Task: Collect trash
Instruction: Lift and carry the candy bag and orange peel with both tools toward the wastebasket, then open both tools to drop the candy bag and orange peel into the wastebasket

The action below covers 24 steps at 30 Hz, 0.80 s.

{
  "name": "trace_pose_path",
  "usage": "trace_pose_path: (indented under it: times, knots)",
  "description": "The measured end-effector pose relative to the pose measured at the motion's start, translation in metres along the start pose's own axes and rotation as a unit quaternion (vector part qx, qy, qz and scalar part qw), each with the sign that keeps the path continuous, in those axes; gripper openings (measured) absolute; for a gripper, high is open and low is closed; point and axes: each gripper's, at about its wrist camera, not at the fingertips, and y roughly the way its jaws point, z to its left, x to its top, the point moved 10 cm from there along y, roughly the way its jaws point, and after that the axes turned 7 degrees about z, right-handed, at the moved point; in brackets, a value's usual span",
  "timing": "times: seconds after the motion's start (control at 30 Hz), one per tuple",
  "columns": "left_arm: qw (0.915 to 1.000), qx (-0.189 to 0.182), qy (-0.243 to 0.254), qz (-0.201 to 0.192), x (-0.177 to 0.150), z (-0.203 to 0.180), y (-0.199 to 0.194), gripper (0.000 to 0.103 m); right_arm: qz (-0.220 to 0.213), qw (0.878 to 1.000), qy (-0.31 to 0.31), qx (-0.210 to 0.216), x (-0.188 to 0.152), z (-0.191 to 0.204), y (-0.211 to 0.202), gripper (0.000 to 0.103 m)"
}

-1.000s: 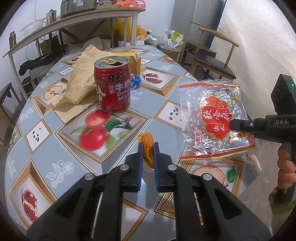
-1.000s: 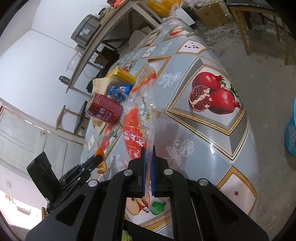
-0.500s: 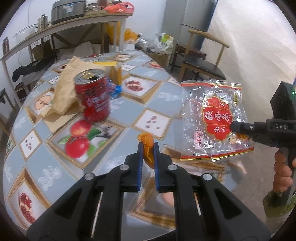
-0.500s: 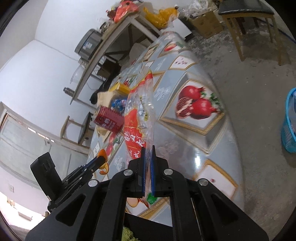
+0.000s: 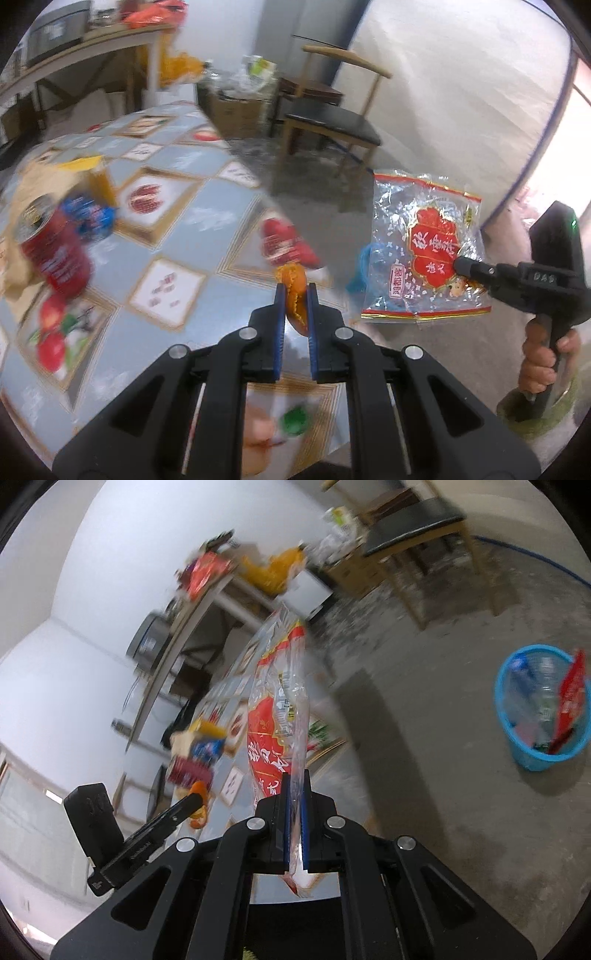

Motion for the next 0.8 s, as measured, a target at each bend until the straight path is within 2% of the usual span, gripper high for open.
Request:
trace_pose_path:
  times: [0.1,0.23,0.37,0.47,0.63,0.8]
  knots:
    - [0.9995,-0.026,0.018,0.009,0.017,-0.027,0.013,0.009,-0.032,0.999,0.027,-0.019,0.009,-0.031,-0.028,0.004]
    - [0.9962,-0.064,0.048,0.035,0.044,-0.073,0.043,0.009,-0.086,0.992,0.077,-0.061,0.019,-0.088,-0.074,0.004]
    - [0.9893,-0.100,0.062,0.086,0.059,-0.123,0.092,0.009,-0.119,0.978,0.133,-0.106,0.014,-0.152,-0.107,0.004]
    - [0.9822,-0.119,0.072,0.126,0.060,-0.155,0.134,0.009,-0.122,0.969,0.171,-0.127,0.006,-0.193,-0.113,0.004]
    - [0.9681,-0.116,0.085,0.205,0.049,-0.196,0.221,0.010,-0.109,0.958,0.204,-0.172,0.000,-0.246,-0.104,0.004]
    - [0.9607,-0.088,0.092,0.247,0.042,-0.218,0.289,0.010,-0.093,0.952,0.201,-0.209,0.013,-0.276,-0.083,0.004]
